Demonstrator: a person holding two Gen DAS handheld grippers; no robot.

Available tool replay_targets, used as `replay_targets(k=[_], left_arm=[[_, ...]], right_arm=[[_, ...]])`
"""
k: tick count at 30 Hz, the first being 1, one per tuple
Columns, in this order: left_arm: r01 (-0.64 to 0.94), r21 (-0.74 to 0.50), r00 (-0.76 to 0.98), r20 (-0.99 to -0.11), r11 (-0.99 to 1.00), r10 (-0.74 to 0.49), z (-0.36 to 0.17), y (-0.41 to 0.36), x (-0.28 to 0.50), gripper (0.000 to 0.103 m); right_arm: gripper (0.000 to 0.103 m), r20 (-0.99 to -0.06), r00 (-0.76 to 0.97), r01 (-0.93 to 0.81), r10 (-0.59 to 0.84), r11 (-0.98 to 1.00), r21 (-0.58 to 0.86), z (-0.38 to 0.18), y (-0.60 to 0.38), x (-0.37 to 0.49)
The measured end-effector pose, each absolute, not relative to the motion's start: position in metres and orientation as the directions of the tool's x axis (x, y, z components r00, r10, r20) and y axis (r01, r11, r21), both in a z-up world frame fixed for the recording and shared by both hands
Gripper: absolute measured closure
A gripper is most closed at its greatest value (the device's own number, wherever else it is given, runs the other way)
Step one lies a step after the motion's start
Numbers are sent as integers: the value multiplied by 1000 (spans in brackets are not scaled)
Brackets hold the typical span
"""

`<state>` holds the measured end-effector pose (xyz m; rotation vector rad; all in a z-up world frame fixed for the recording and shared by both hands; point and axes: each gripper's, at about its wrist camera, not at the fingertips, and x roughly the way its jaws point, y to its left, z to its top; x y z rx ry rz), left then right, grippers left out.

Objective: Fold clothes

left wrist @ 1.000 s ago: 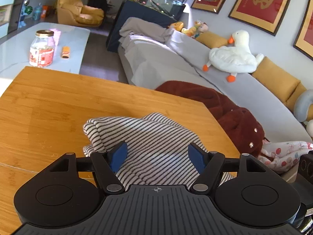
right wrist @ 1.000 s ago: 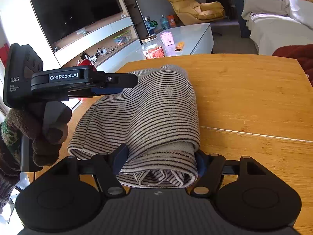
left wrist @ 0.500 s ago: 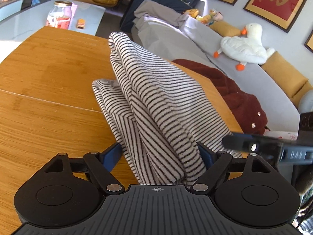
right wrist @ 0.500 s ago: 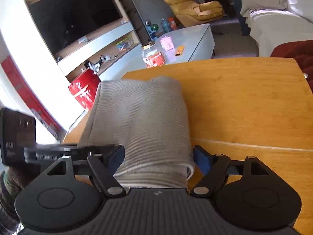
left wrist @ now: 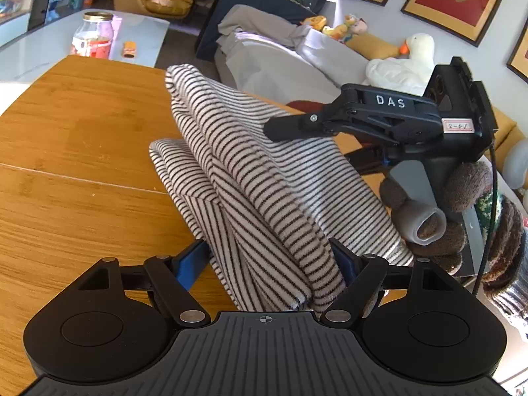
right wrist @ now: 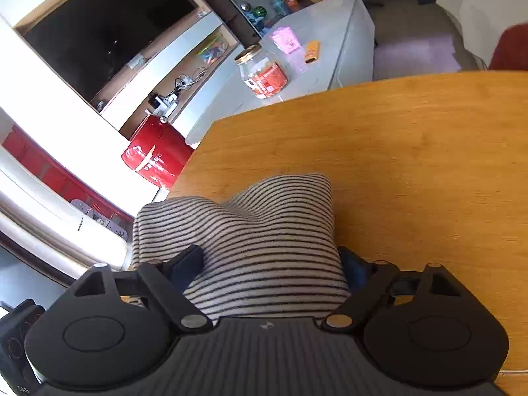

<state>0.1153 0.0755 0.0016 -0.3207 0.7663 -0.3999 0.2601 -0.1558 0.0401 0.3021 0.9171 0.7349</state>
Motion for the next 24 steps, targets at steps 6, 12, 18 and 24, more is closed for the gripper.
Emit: replay_targets(k=[6, 12, 18, 24], left_arm=[[255, -384, 658, -603, 887, -451, 1, 72, 112, 20], [241, -401, 655, -604, 883, -454, 4, 75, 111, 20], [251, -352, 749, -519, 902, -411, 50, 87, 101, 23], [296, -317, 798, -436, 901, -416, 85, 83, 136, 23]], right_arm=[[49, -615, 499, -519, 610, 779, 352, 55, -148, 245], [35, -618, 523, -475, 586, 803, 360, 38, -157, 249], [33, -608, 589, -496, 532, 833, 247, 45, -150, 233], [25, -581, 659, -492, 478, 858, 148, 52, -148, 213]])
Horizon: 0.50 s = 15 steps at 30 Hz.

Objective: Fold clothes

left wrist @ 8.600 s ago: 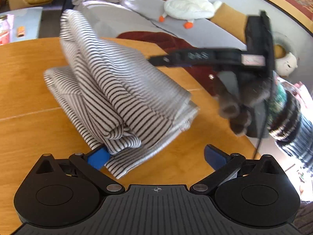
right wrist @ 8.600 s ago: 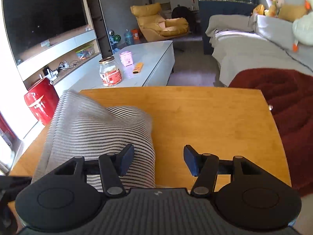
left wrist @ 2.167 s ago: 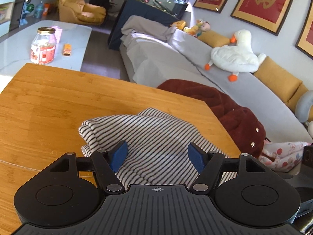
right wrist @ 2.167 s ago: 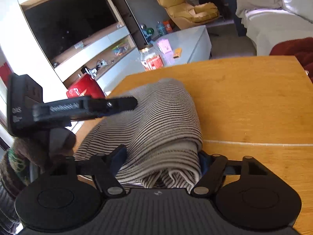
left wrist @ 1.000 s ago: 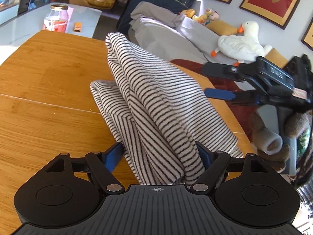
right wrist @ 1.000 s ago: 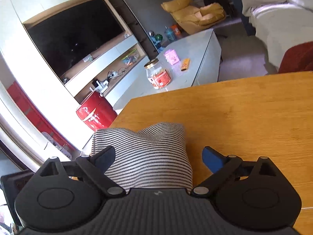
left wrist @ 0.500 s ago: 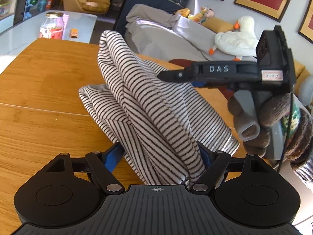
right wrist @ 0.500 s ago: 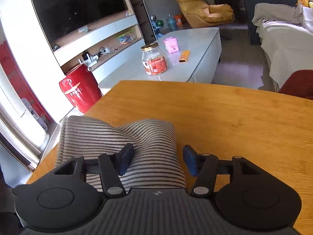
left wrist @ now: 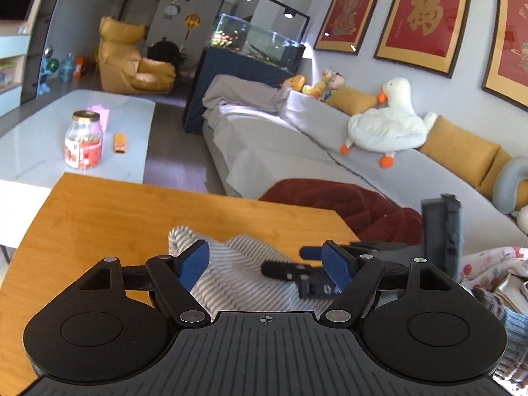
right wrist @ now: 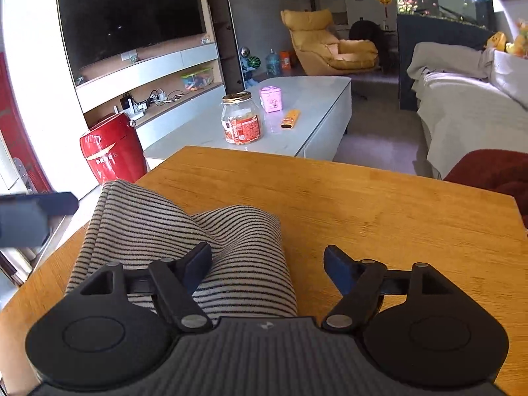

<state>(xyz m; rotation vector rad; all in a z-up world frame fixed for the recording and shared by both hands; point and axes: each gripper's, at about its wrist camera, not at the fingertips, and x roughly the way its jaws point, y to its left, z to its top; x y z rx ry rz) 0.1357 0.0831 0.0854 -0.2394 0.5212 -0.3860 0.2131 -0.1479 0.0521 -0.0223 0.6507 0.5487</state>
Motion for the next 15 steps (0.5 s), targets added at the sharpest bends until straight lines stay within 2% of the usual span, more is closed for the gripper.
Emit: replay_targets(k=[4, 7, 9, 12, 15], left_arm=[[262, -283, 758, -531, 923, -378, 65, 75, 177, 30], [256, -252, 735, -576, 933, -357, 47, 75, 186, 30], [260, -245, 732, -581, 934, -356, 41, 77, 187, 30], [260, -259, 727, -581, 930, -365, 39, 81, 188, 29], [261, -269, 721, -585, 927, -373, 35, 84, 189, 28]], right_arm=[[24, -561, 683, -481, 467, 866, 135, 60, -159, 192], [24, -521, 690, -520, 501, 845, 125, 73, -167, 162], [24, -498, 666, -574, 555, 808, 133, 77, -167, 143], [23, -531, 601, -626, 597, 765, 152, 67, -154, 126], [19, -545, 637, -638, 545, 770, 23, 48, -133, 109]])
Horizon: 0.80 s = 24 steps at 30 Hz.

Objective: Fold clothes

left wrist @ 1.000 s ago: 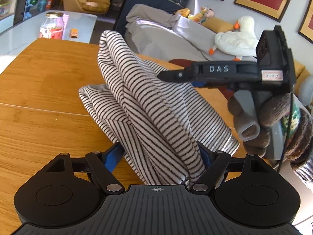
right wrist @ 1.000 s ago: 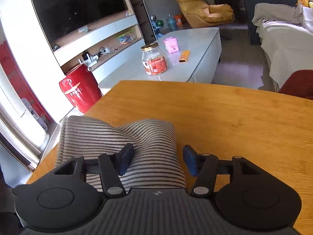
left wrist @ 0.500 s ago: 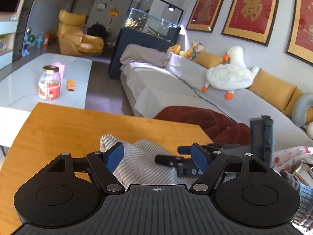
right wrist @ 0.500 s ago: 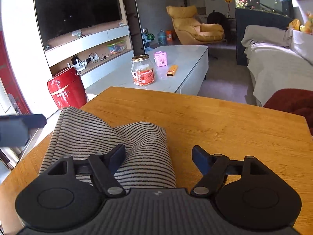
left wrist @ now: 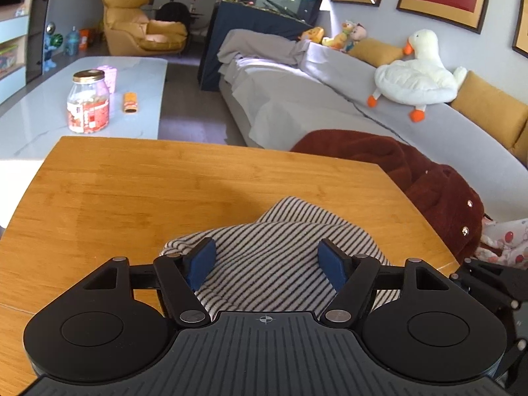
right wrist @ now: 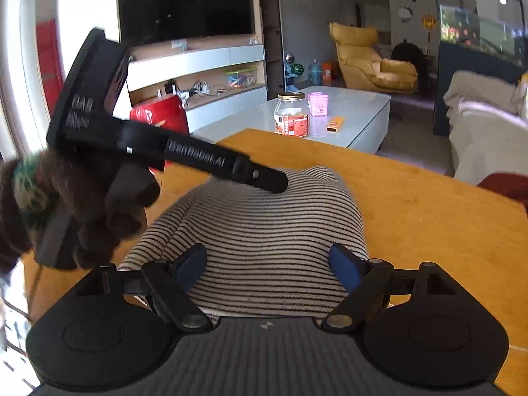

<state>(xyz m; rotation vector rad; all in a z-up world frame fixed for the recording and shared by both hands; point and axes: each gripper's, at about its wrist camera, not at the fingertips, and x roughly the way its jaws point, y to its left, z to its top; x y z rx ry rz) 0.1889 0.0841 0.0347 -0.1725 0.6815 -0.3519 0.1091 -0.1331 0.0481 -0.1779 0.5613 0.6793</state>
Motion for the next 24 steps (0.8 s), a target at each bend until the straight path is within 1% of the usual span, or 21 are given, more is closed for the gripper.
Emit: replay_targets(k=[2, 5, 8, 10, 11, 12, 13, 14, 17, 18, 20, 23, 24], left_arm=[[258, -274, 720, -585, 927, -373, 33, 86, 189, 28], [255, -288, 719, -582, 923, -381, 32, 88, 189, 28], [255, -278, 722, -583, 926, -374, 32, 87, 188, 28], [253, -278, 722, -583, 927, -372, 32, 87, 188, 28], [251, -280, 722, -583, 927, -372, 32, 87, 188, 28], [250, -282, 722, -583, 926, -372, 33, 87, 188, 28], [249, -283, 722, -583, 926, -373, 33, 86, 188, 28], [249, -283, 722, -583, 926, -373, 33, 86, 189, 28], [251, -281, 723, -583, 926, -372, 33, 85, 188, 28], [251, -282, 722, -582, 926, -373, 33, 86, 188, 28], [252, -285, 721, -582, 925, -376, 33, 86, 188, 28], [254, -287, 719, -582, 923, -379, 33, 87, 188, 28], [254, -288, 719, -582, 923, -380, 33, 88, 189, 28]], right_arm=[[18, -528, 675, -640, 515, 765, -70, 43, -123, 98], [18, -535, 665, -635, 520, 771, -40, 46, -125, 100], [18, -544, 650, -639, 530, 769, -15, 50, -130, 101], [16, -546, 620, -645, 564, 762, 55, 58, -139, 105], [12, -542, 601, -642, 587, 759, 109, 63, -146, 110], [5, -530, 585, -627, 614, 757, 185, 67, -155, 120], [1, -516, 570, -607, 640, 751, 261, 70, -165, 129], [0, -505, 559, -579, 658, 745, 330, 70, -174, 136], [0, -500, 525, -482, 688, 725, 492, 61, -197, 159], [0, -515, 512, -450, 687, 726, 521, 53, -201, 166], [0, -551, 490, -402, 675, 736, 544, 37, -206, 173], [0, -595, 444, -396, 670, 742, 541, 19, -200, 171], [9, -585, 429, -420, 689, 725, 546, 19, -197, 168]])
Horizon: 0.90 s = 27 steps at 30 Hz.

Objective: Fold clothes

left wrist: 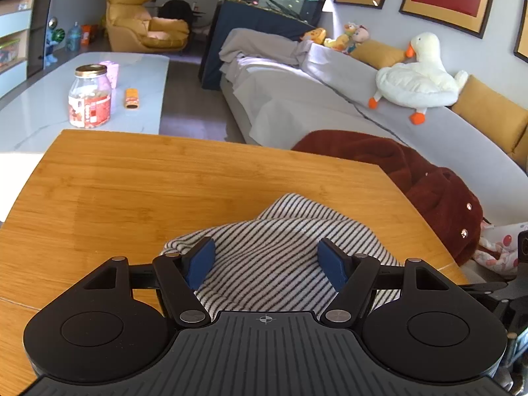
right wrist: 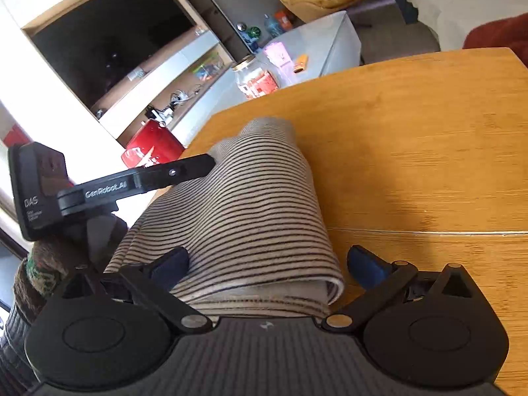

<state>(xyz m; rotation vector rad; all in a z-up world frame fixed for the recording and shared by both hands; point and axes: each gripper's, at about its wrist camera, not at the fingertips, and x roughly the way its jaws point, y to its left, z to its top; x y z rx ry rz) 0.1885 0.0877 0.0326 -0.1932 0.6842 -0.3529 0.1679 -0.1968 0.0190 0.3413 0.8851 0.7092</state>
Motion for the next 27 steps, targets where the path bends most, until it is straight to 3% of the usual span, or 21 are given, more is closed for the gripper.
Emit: replay_targets(k=[4, 6, 8, 11, 19, 22, 23, 27], left_arm=[[224, -286, 730, -585, 932, -355, 34, 93, 189, 29], [182, -330, 738, -576, 926, -351, 40, 104, 186, 29], [136, -382, 759, -553, 914, -344, 50, 115, 174, 24], [103, -415, 777, -534, 904, -333, 63, 121, 149, 10], [133, -436, 648, -642, 890, -411, 31, 85, 119, 9], [111, -431, 623, -672, 895, -401, 15, 83, 122, 10], [109, -442, 619, -671, 890, -409, 12, 84, 123, 10], [117, -429, 617, -675, 896, -404, 10, 82, 126, 10]], right_arm=[[25, -531, 443, -500, 722, 691, 522, 39, -190, 154], [33, -552, 452, -511, 701, 711, 483, 41, -189, 152], [33, -584, 457, -514, 671, 735, 442, 39, -186, 151], [33, -615, 469, -524, 634, 760, 384, 32, -180, 146], [33, -615, 499, -604, 610, 754, 257, 38, -164, 124], [25, -603, 459, -602, 653, 728, 329, 43, -182, 133], [15, -598, 448, -601, 665, 719, 349, 45, -191, 138], [6, -516, 506, -529, 691, 721, 447, 57, -229, 160]])
